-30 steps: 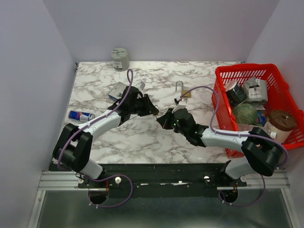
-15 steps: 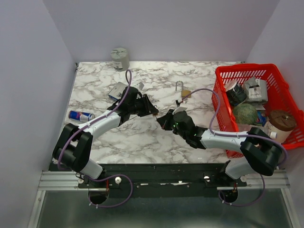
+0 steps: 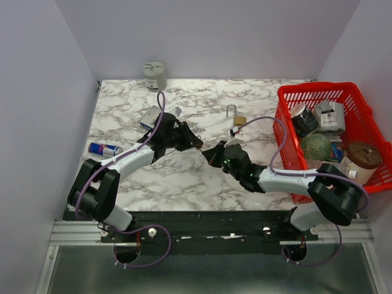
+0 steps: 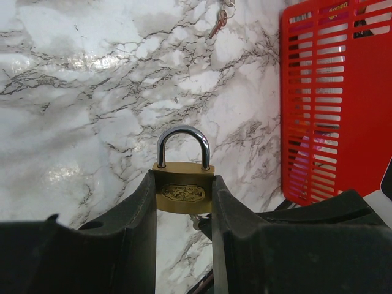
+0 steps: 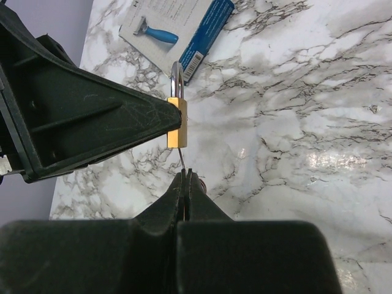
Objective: Unlock with the key
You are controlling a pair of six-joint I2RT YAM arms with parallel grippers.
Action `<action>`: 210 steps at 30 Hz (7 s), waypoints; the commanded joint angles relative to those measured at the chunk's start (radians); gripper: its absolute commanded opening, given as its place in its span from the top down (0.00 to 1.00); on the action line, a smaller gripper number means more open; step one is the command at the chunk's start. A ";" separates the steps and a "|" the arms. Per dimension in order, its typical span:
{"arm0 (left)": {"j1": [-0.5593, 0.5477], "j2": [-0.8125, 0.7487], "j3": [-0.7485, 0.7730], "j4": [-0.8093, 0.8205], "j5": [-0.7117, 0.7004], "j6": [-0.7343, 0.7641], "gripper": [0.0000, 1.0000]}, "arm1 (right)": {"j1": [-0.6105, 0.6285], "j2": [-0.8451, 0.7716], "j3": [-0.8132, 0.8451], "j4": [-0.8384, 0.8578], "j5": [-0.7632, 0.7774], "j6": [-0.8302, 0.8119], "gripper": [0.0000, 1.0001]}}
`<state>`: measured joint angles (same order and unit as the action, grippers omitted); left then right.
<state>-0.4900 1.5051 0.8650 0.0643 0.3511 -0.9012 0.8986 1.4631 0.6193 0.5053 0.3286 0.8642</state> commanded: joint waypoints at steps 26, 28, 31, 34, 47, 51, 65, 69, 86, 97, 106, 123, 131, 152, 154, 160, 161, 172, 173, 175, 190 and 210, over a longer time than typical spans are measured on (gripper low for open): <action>0.007 -0.026 -0.046 0.052 0.071 -0.070 1.00 | 0.008 0.140 0.106 0.088 0.110 0.004 0.99; 0.007 -0.026 -0.044 0.054 0.074 -0.070 1.00 | 0.006 0.141 0.106 0.088 0.121 0.006 0.99; 0.007 -0.026 -0.047 0.058 0.077 -0.071 1.00 | 0.002 0.137 0.106 0.088 0.127 0.001 0.99; 0.007 -0.025 -0.047 0.058 0.077 -0.071 1.00 | -0.001 0.123 0.105 0.088 0.138 -0.010 0.99; 0.008 -0.034 -0.034 0.019 0.038 -0.042 1.00 | -0.001 0.075 0.036 0.145 0.099 0.018 0.99; 0.008 -0.049 -0.035 0.025 0.046 -0.054 1.00 | -0.001 0.060 0.011 0.160 0.060 0.024 0.99; 0.013 -0.063 -0.052 0.052 0.068 -0.087 1.00 | 0.000 0.025 -0.066 0.266 0.055 0.088 0.99; 0.014 -0.065 -0.054 0.055 0.074 -0.090 1.00 | -0.001 0.013 -0.075 0.279 0.066 0.101 0.99; 0.013 -0.072 -0.070 0.088 0.095 -0.111 1.00 | -0.003 0.063 -0.015 0.256 0.089 0.053 0.99; 0.008 -0.071 -0.078 0.104 0.104 -0.123 1.00 | -0.023 0.074 0.013 0.263 0.104 -0.005 0.99; -0.018 -0.072 -0.069 0.101 0.111 -0.110 1.00 | -0.035 0.074 0.034 0.292 0.118 -0.080 0.99; -0.085 -0.063 -0.044 0.077 0.120 -0.084 1.00 | -0.053 0.086 0.123 0.380 0.158 -0.315 0.99; -0.084 -0.086 -0.050 0.153 0.184 -0.062 1.00 | -0.112 0.051 0.077 0.372 -0.027 -0.199 0.99; -0.096 -0.141 0.003 0.368 0.425 -0.002 1.00 | -0.314 -0.230 0.028 0.220 -0.422 -0.048 0.99; -0.104 -0.144 0.008 0.368 0.434 0.007 1.00 | -0.325 -0.251 0.031 0.207 -0.442 -0.047 0.99; -0.130 -0.152 0.025 0.376 0.473 0.041 1.00 | -0.345 -0.274 0.036 0.200 -0.491 -0.022 0.99; -0.137 -0.154 0.025 0.379 0.476 0.045 1.00 | -0.346 -0.280 0.034 0.200 -0.496 -0.021 0.99; -0.154 -0.183 0.017 0.436 0.528 0.045 1.00 | -0.365 -0.329 0.019 0.202 -0.511 -0.004 0.99; -0.156 -0.183 0.016 0.457 0.532 0.035 1.00 | -0.366 -0.331 0.014 0.203 -0.513 -0.001 0.99; -0.157 -0.187 0.006 0.492 0.549 0.015 1.00 | -0.371 -0.339 0.013 0.210 -0.523 0.002 0.99; -0.174 -0.198 0.028 0.436 0.551 0.053 1.00 | -0.385 -0.415 0.059 0.008 -0.554 -0.123 0.99; -0.111 -0.235 0.000 0.144 0.627 0.334 1.00 | -0.386 -0.738 0.085 -0.501 -0.779 -0.364 0.16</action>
<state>-0.5934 1.3346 0.8852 0.2783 0.7830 -0.7105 0.5156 0.7292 0.6113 0.1112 -0.3332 0.5880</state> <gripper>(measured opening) 0.382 0.833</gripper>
